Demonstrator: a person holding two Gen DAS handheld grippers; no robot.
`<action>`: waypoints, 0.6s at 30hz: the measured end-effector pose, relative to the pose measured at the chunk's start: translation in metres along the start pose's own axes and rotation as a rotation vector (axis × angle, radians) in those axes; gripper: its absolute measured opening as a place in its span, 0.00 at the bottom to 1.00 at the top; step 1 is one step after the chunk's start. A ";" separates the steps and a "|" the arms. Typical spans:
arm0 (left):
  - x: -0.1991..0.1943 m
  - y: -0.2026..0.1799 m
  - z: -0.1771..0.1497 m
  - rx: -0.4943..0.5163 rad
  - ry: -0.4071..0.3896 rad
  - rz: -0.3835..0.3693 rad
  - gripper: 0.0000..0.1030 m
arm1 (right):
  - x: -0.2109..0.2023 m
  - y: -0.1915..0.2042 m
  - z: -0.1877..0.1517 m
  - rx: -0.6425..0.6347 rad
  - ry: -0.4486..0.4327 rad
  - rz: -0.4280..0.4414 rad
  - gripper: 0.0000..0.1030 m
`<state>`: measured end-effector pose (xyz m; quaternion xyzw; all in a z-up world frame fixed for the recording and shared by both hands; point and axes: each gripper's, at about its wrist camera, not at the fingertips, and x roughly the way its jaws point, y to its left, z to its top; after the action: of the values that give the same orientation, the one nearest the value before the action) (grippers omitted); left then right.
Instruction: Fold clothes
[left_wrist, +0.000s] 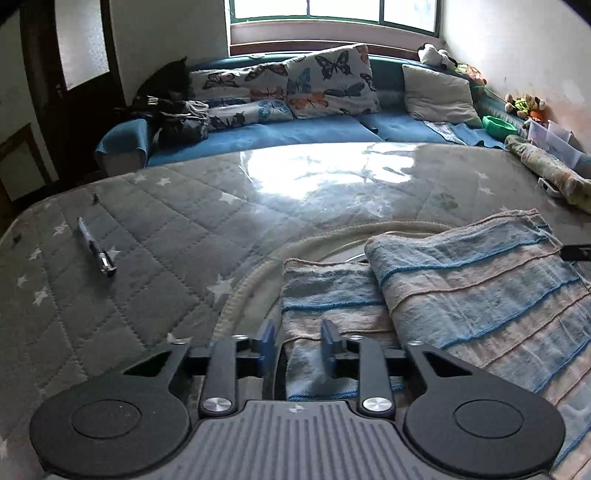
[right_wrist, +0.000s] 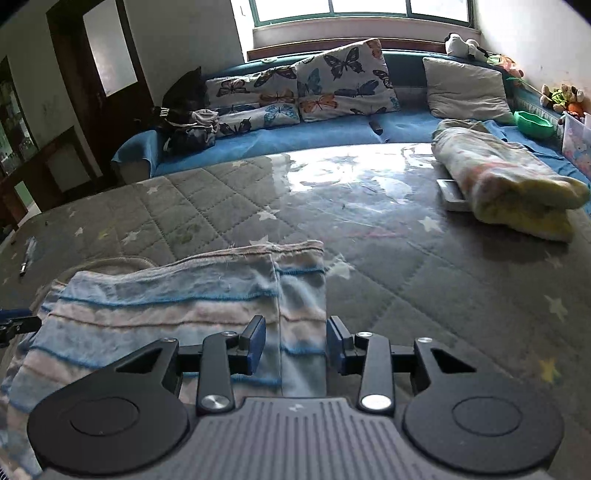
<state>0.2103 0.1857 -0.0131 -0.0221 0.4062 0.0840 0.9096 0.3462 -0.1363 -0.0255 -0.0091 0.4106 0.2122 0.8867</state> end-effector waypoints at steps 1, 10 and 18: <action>0.002 0.001 0.000 0.000 0.005 -0.006 0.15 | 0.002 0.000 0.001 -0.002 0.000 -0.002 0.37; -0.011 0.001 0.014 0.013 -0.090 0.019 0.02 | 0.007 0.016 0.003 -0.108 -0.009 -0.029 0.06; -0.030 0.010 0.048 -0.010 -0.254 0.119 0.02 | -0.016 0.015 0.028 -0.107 -0.197 -0.166 0.05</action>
<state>0.2248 0.1968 0.0416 0.0081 0.2878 0.1418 0.9471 0.3518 -0.1229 0.0075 -0.0695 0.3073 0.1599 0.9355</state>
